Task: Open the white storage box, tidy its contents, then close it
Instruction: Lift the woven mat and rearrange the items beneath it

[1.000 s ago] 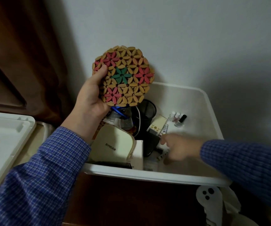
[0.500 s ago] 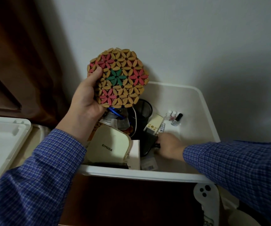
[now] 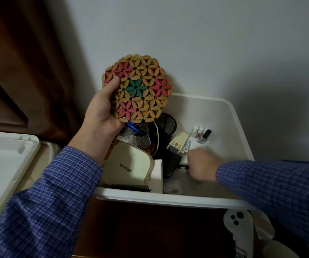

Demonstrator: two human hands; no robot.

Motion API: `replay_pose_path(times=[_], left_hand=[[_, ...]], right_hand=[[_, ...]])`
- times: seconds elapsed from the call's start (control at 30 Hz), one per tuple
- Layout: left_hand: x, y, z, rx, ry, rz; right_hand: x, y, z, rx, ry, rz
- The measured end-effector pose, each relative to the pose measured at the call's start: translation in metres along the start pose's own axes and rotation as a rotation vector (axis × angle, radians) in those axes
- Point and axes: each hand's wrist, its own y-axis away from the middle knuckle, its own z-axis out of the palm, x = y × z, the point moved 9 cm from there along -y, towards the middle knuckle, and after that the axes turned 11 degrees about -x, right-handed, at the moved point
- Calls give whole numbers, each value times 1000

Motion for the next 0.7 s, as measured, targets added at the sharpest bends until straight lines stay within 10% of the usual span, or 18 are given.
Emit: replay_pose_path(times=[0.27,0.37,0.5,0.7], left_hand=[[5,-2,2,-33,55,37],[10,-2,1,-45,105,81],[11,-2,-1,-54,111,85],[8,-2,1,-48,82,68]], right_hand=[[-16,30,-87,-196,-245,-167],[-63,23,-99,-141,-598,-247],[-118,19,-96,-8,-481,-329],[-28,17,-139,176,-682,-191]])
